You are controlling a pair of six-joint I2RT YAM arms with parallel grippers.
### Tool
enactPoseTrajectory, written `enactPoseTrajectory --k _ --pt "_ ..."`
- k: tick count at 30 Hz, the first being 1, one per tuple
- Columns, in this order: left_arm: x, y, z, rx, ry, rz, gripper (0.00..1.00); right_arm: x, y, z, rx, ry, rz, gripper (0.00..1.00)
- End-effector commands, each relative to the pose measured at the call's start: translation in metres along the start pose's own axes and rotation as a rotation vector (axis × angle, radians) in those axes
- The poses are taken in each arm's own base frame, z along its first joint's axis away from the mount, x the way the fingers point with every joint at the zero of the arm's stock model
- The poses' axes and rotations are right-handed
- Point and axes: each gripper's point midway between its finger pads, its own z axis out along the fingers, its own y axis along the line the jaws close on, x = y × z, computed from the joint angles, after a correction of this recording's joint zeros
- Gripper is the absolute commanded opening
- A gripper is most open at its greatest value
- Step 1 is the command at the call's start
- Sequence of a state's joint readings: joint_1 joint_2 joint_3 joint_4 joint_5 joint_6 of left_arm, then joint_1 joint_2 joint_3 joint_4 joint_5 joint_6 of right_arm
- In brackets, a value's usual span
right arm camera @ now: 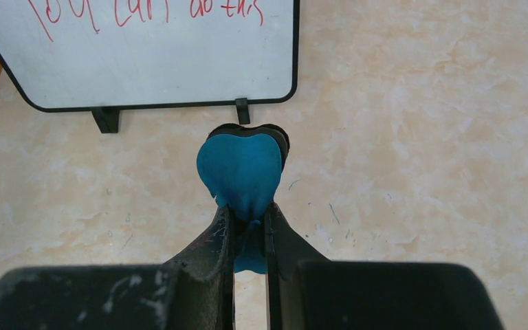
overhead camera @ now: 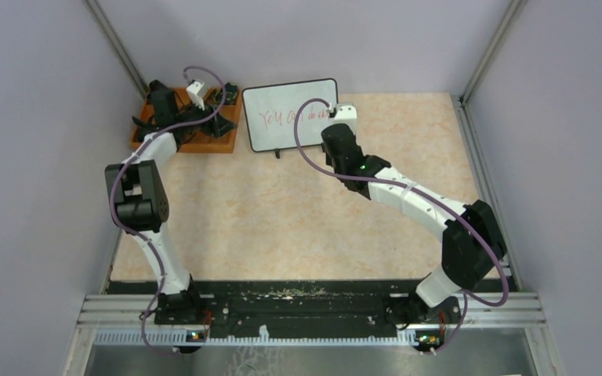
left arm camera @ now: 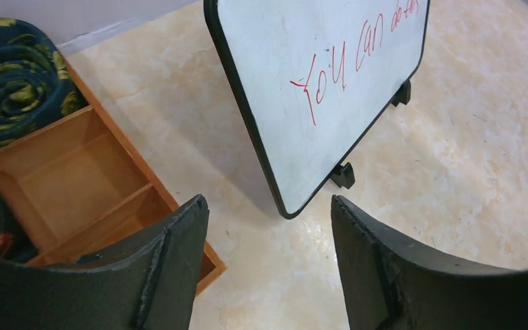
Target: Erase the whiteboard
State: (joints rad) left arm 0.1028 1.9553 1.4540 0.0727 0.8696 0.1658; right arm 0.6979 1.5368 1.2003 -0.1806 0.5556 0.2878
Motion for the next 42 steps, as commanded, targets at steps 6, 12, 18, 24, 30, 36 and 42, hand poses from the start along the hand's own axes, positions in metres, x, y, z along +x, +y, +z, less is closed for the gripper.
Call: enactPoseTrajectory --k 6,12,18,24,30,36,42 --pt "0.0 -0.002 0.018 0.209 -0.012 -0.06 0.67 -0.034 0.003 -0.009 -0.02 -0.083 -0.002 0.0" --pt "-0.01 0.005 0.028 0.283 -0.031 -0.072 0.65 -0.033 0.008 -0.005 -0.033 -0.076 -0.011 0.0" --pt "-0.026 0.005 0.035 0.355 -0.078 -0.094 0.66 -0.037 0.019 0.002 -0.061 -0.079 -0.007 0.0" --pt "-0.037 0.016 0.044 0.379 -0.107 -0.095 0.66 -0.045 0.026 0.004 -0.085 -0.091 -0.006 0.0" --pt "-0.049 0.027 0.056 0.393 -0.143 -0.108 0.66 -0.05 0.027 0.004 -0.087 -0.097 -0.011 0.0" --pt "-0.047 0.034 0.065 0.386 -0.153 -0.116 0.67 -0.053 0.027 0.002 -0.087 -0.105 -0.006 0.0" --pt "-0.046 0.028 0.07 0.425 -0.166 -0.117 0.67 -0.049 0.029 0.006 -0.09 -0.098 -0.011 0.0"
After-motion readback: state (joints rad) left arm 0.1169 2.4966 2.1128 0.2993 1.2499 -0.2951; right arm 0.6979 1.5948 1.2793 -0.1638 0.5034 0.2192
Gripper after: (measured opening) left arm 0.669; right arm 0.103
